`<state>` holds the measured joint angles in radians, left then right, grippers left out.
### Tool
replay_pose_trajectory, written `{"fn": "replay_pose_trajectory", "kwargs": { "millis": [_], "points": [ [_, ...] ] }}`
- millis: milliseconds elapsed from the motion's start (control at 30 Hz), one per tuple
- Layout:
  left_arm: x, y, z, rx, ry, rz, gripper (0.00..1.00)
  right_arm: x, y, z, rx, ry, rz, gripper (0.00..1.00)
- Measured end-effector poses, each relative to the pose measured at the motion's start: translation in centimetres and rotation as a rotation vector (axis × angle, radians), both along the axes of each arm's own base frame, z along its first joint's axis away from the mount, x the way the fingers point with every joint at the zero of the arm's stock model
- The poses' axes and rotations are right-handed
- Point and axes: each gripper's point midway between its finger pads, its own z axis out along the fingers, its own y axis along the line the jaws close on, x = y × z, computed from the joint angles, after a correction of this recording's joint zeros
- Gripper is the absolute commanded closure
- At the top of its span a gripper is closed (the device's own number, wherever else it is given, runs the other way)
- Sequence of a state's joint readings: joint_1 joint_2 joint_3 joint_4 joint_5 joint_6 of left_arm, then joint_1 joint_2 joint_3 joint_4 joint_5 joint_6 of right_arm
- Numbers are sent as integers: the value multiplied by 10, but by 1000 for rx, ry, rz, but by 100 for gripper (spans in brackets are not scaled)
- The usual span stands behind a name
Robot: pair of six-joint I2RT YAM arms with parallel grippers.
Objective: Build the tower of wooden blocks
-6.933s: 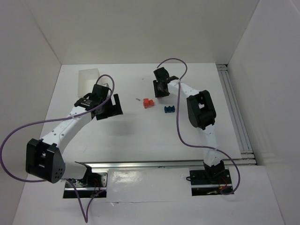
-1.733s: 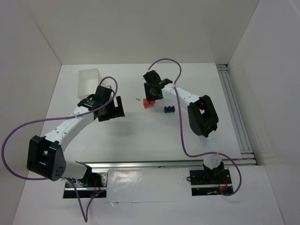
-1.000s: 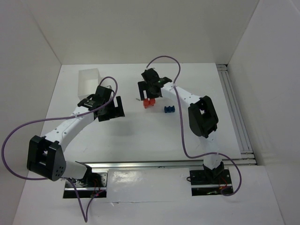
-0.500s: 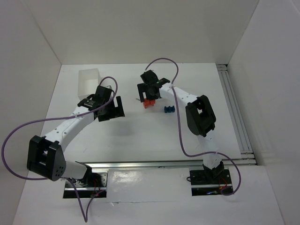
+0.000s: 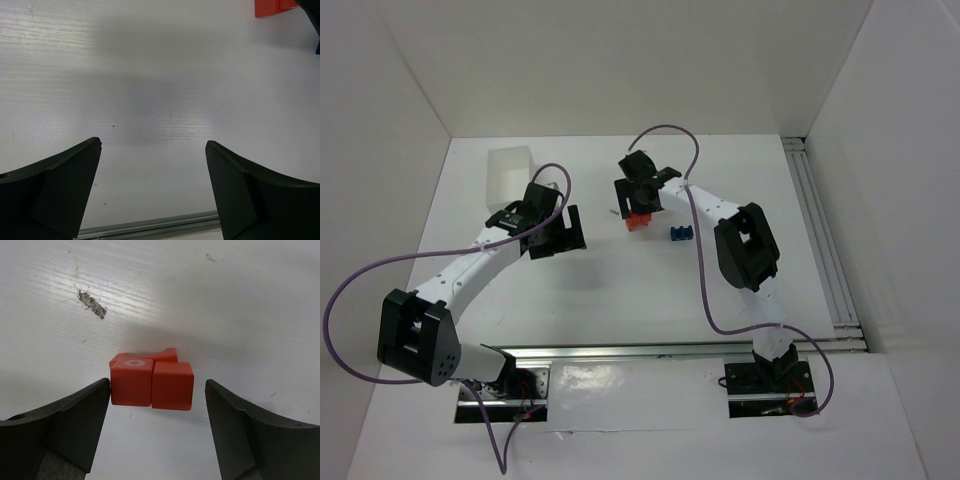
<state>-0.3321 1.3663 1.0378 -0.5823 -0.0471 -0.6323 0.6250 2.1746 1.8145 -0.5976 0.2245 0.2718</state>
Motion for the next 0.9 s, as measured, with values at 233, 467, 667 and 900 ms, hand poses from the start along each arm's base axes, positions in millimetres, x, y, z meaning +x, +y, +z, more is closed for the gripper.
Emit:
{"fn": "replay_pose_trajectory", "kwargs": {
  "millis": [233,467,667,900],
  "points": [
    [0,0,0,0,0,0,1,-2,2,-8,-9,14,7,31],
    [0,0,0,0,0,0,1,-3,6,-7,-8,12,18,34],
    [0,0,0,0,0,0,1,-2,15,-5,-8,1,38,34],
    [0,0,0,0,0,0,1,-4,19,-8,-21,6,59,34]
  ]
}}
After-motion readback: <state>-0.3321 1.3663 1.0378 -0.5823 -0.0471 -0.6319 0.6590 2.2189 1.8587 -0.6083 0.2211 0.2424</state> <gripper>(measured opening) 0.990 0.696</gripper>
